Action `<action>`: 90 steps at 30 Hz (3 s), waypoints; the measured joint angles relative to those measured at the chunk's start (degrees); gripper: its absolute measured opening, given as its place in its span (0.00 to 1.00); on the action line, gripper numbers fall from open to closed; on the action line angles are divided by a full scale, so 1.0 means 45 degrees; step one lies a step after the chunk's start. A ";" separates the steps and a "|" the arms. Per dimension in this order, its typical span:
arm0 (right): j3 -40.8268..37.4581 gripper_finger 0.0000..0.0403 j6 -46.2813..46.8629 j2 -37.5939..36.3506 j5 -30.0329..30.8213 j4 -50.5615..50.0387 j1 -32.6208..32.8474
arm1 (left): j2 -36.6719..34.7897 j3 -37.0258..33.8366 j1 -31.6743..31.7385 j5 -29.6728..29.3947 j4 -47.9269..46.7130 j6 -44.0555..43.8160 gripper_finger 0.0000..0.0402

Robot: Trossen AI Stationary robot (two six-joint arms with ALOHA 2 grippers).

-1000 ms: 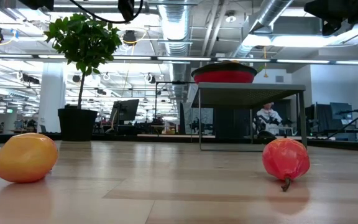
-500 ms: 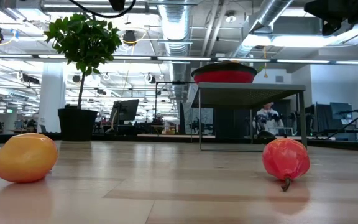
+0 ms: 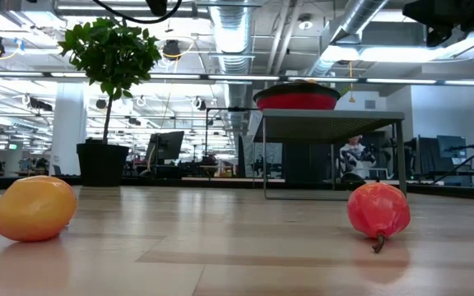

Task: Pick & Place Fruit
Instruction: Put the yellow pear into the red colander on the shelf

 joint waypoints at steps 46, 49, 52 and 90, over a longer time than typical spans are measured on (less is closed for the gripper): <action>0.0000 0.00 0.0738 0.0000 0.0049 -0.1540 -0.0004 | 0.4126 0.2741 -0.4567 -0.8177 0.0267 0.0604 0.00; 0.0000 0.00 0.0738 0.0000 0.0049 -0.1540 0.0001 | 0.4576 0.3204 -0.4872 -0.8848 0.0029 0.0602 0.00; 0.0000 0.00 0.0738 0.0000 0.0053 -0.1535 0.0001 | 0.4931 0.3704 -0.5189 -0.9412 -0.0010 0.0599 0.00; -0.0004 0.00 0.1779 0.0000 0.0661 -0.1552 -0.0004 | 0.7805 0.7441 -0.5652 -0.2606 -1.2806 -1.2094 0.00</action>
